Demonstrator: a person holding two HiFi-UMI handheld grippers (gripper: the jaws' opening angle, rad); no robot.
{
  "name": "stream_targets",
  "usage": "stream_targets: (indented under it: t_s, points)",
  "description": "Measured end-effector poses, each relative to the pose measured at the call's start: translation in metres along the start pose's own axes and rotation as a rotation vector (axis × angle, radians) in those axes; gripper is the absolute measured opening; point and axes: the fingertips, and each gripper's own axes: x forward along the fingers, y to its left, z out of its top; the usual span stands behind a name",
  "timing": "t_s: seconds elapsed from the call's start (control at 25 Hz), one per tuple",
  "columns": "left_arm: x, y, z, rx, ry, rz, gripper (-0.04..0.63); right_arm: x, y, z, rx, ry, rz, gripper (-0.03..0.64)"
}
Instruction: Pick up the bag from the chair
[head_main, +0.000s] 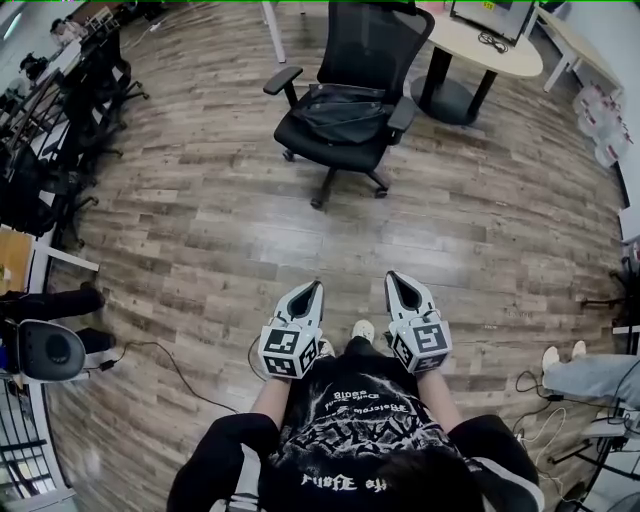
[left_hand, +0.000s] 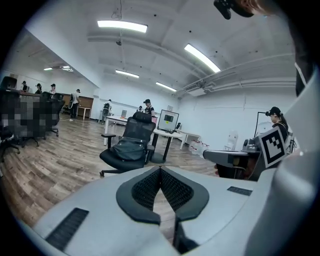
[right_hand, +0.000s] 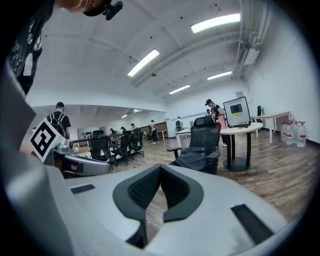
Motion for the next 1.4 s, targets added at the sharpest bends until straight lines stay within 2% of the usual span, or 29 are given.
stream_targets:
  t_s: [0.08, 0.16, 0.24, 0.32, 0.4, 0.6, 0.64, 0.68, 0.72, 0.96, 1.4]
  points:
    - [-0.001, 0.002, 0.001, -0.011, -0.001, 0.007, 0.005, 0.001, -0.001, 0.004, 0.019, -0.016, 0.004, 0.008]
    - [-0.002, 0.007, 0.003, -0.017, -0.008, 0.032, 0.023, 0.002, -0.002, 0.006, 0.027, -0.022, 0.013, 0.097]
    - [0.000, 0.009, 0.003, -0.005, -0.003, 0.047, 0.098, 0.003, -0.004, 0.004, 0.017, -0.018, 0.014, 0.104]
    - [-0.001, 0.010, 0.003, -0.011, 0.003, 0.047, 0.224, 0.003, -0.005, 0.001, 0.010, -0.011, 0.014, 0.234]
    - [-0.002, 0.014, 0.008, -0.026, -0.015, 0.058, 0.270, 0.004, -0.005, 0.000, 0.006, -0.008, 0.018, 0.306]
    - [0.003, 0.017, 0.013, -0.069, -0.018, 0.054, 0.386, 0.007, -0.011, 0.011, -0.008, -0.029, 0.000, 0.314]
    - [0.005, 0.016, 0.013, -0.066, -0.014, 0.052, 0.394, 0.008, -0.012, 0.013, -0.008, -0.033, -0.002, 0.315]
    - [0.007, 0.014, 0.014, -0.062, -0.012, 0.049, 0.397, 0.009, -0.014, 0.014, -0.012, -0.032, 0.001, 0.379]
    - [0.009, 0.013, 0.016, -0.057, -0.012, 0.043, 0.397, 0.011, -0.015, 0.015, -0.019, -0.027, 0.007, 0.400]
    - [0.020, 0.007, 0.030, -0.055, -0.039, -0.003, 0.397, 0.023, -0.025, 0.021, -0.031, -0.005, 0.036, 0.400]
    - [0.049, 0.014, 0.024, -0.058, -0.022, 0.116, 0.397, 0.037, -0.053, 0.013, -0.042, 0.027, 0.098, 0.396]
